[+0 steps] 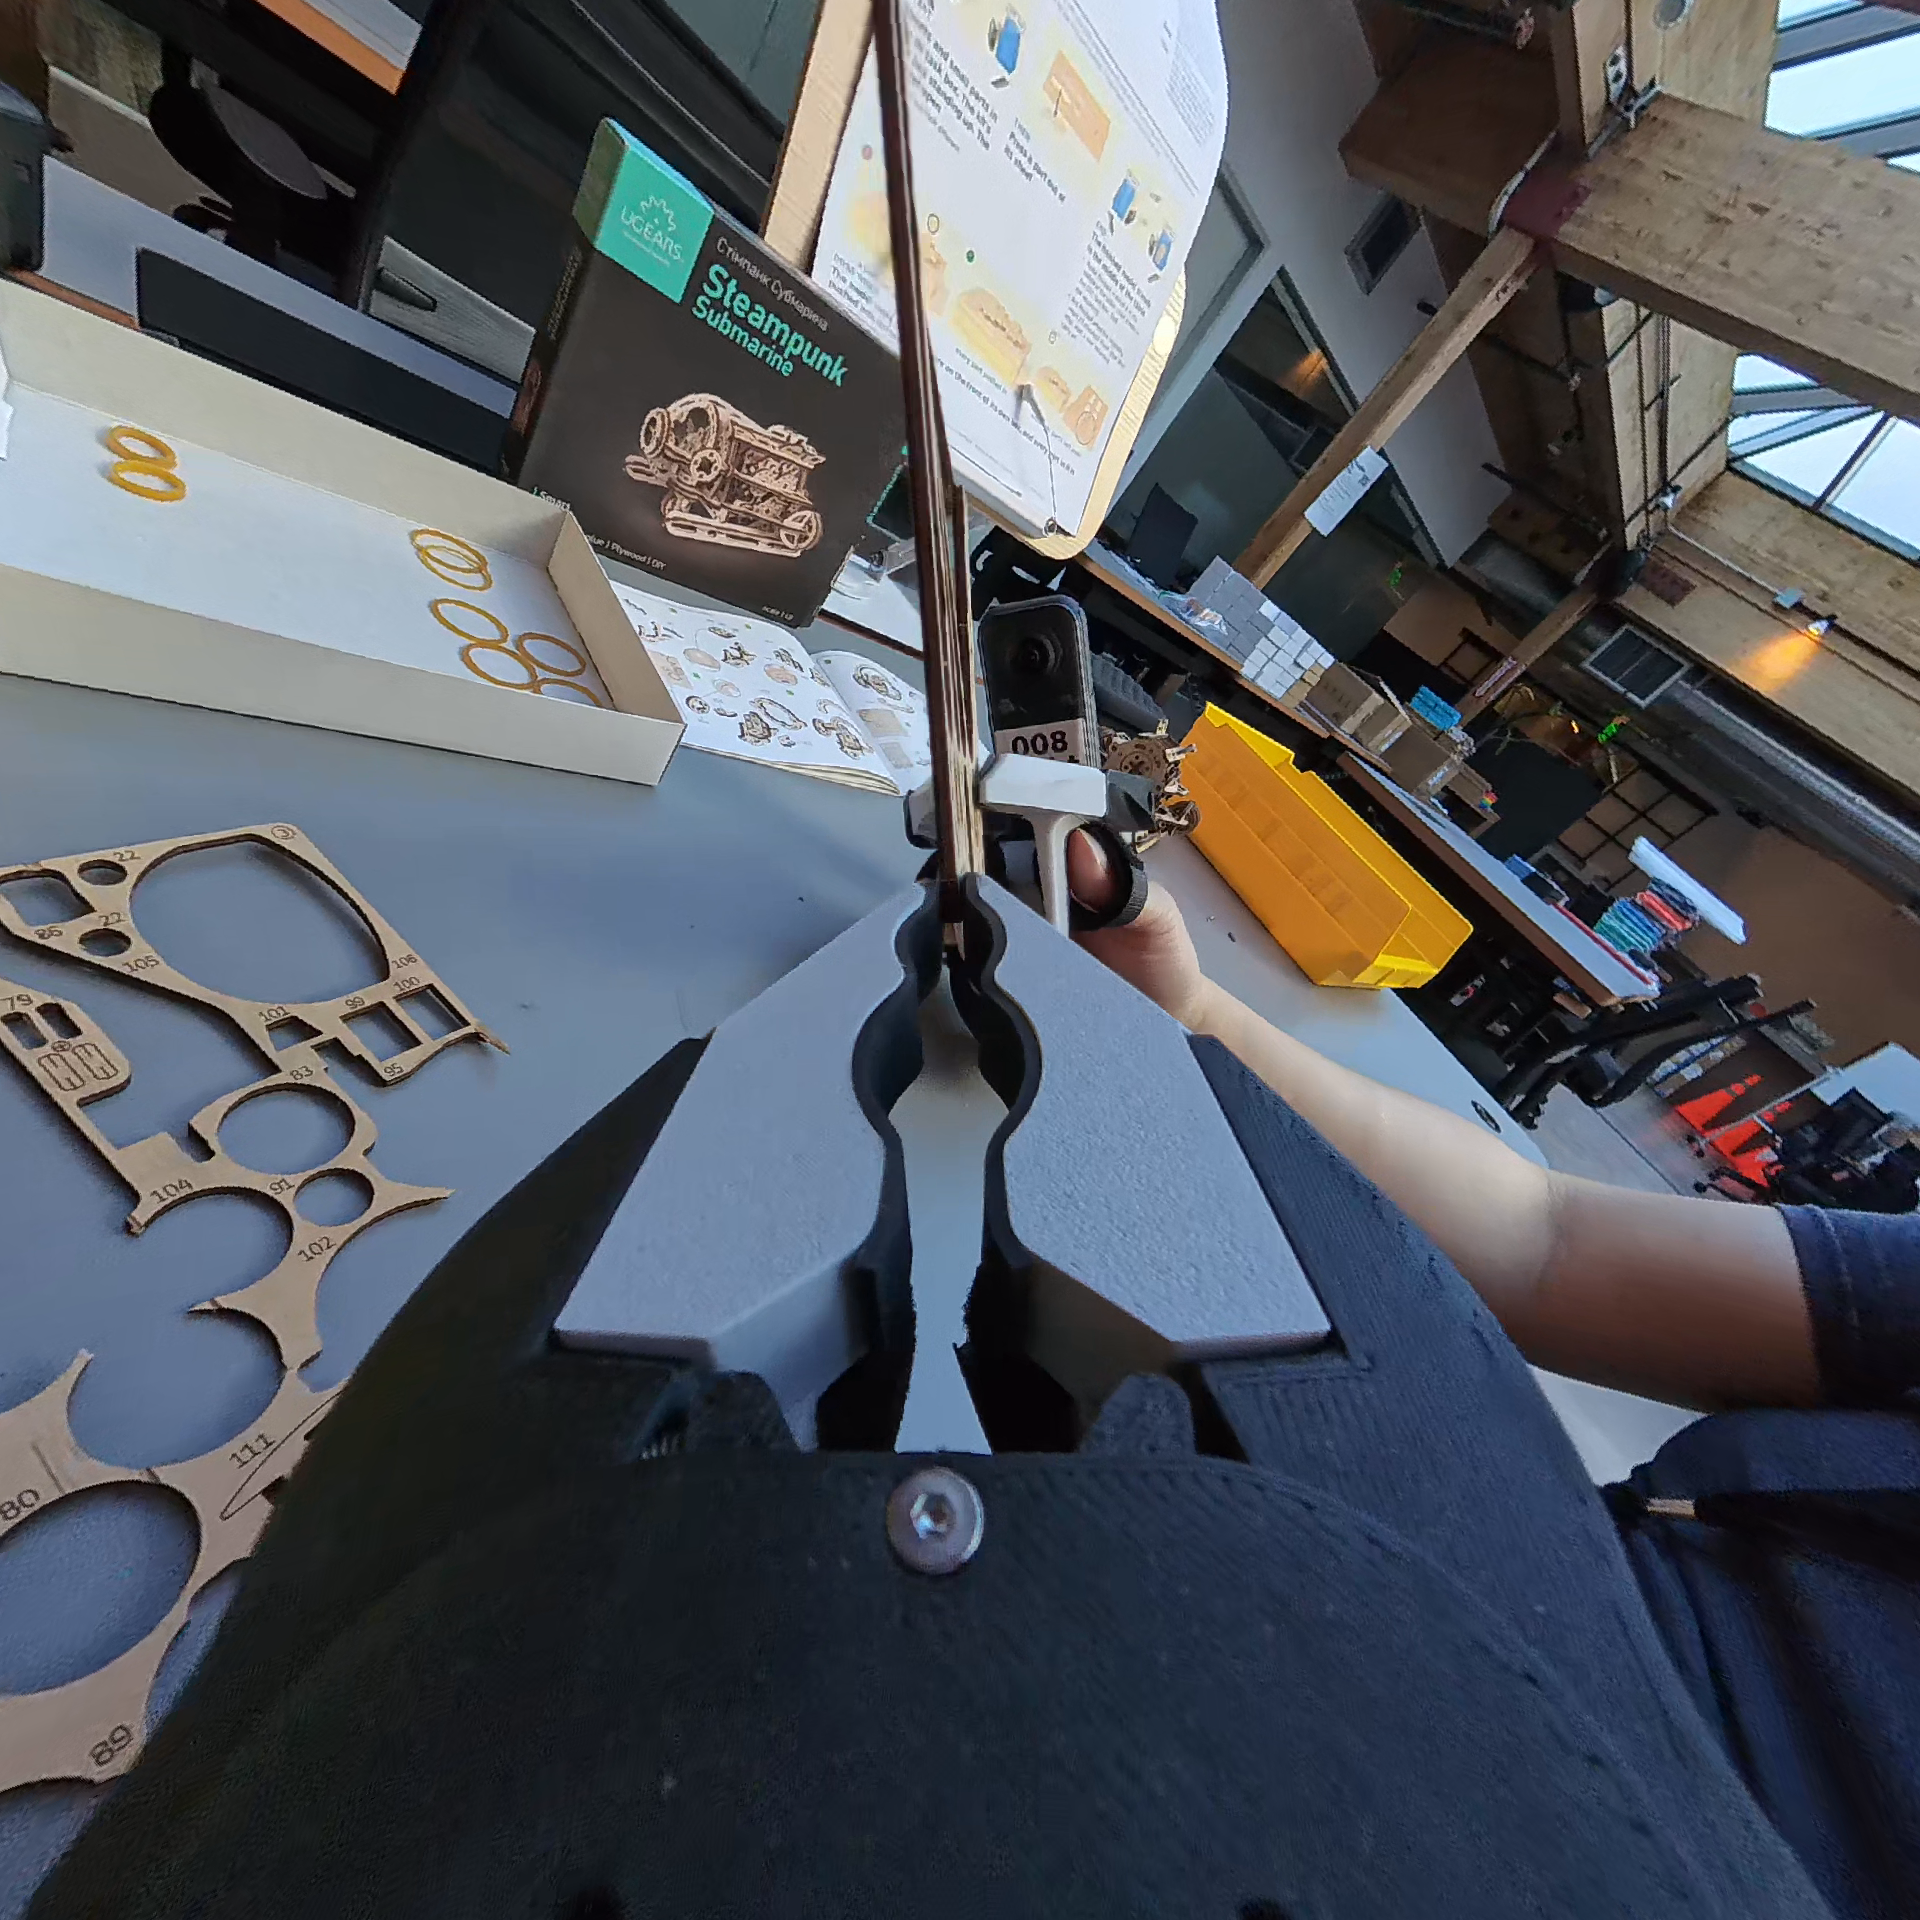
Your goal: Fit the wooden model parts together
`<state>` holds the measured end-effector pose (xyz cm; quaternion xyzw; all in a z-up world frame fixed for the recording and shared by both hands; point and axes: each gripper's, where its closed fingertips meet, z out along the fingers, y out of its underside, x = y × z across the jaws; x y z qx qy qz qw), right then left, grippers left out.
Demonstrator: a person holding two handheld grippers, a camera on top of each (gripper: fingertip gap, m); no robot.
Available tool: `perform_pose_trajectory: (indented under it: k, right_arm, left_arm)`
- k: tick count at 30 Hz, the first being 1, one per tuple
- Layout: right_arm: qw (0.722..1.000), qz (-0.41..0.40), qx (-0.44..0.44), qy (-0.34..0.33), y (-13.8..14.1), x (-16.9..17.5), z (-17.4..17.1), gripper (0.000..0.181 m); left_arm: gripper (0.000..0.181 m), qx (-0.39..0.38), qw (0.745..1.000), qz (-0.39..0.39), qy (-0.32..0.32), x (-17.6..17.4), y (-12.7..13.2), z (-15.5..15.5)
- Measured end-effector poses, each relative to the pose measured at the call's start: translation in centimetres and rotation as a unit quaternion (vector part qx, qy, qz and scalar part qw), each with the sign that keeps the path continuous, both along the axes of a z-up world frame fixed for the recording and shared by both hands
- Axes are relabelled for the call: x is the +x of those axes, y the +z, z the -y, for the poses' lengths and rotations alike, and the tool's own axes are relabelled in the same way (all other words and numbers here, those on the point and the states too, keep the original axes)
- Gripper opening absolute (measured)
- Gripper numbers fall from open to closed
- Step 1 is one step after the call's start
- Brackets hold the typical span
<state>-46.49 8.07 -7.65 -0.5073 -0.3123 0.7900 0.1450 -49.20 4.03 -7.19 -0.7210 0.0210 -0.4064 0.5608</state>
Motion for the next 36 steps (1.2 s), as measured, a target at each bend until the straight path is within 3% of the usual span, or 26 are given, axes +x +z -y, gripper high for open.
perform_pose_trajectory:
  k: [5, 10, 14, 20, 29, 34, 36]
  right_arm:
    - [1.0, -0.007, -0.017, 0.013, 0.3, -0.3, 0.6, 0.023]
    - [0.999, 0.028, 0.039, 0.011, -0.5, -1.4, 2.1, 0.035]
    - [0.998, 0.028, 0.06, 0.011, -0.5, -1.6, 2.8, 0.026]
    - [1.0, -0.022, -0.019, -0.006, 1.3, -1.5, 2.2, 0.017]
    - [0.998, -0.022, -0.043, -0.038, 2.3, -2.0, 2.4, 0.009]
    - [1.0, -0.004, -0.006, -0.003, 2.0, -1.6, 2.8, 0.001]
    - [0.999, 0.016, 0.032, 0.015, 1.7, -1.3, 2.9, 0.001]
  left_arm:
    - [0.001, -0.001, 1.0, -0.01, 0.012, 0.1, -0.2, -0.3]
    - [0.001, -0.002, 1.0, 0.002, -0.01, 1.2, -0.2, -0.5]
    - [0.001, 0.009, 0.999, 0.035, -0.004, 1.3, 0.2, -0.9]
    - [0.001, 0.025, 0.998, 0.06, 0.007, 1.2, 0.4, -1.2]
    - [0.001, 0.048, 0.997, 0.066, 0.015, 1.4, 1.5, -1.1]
    - [0.001, 0.047, 0.996, 0.069, -0.009, 1.8, 1.4, -0.8]
    - [0.013, 0.047, 0.997, 0.055, -0.001, 1.3, 1.3, -0.8]
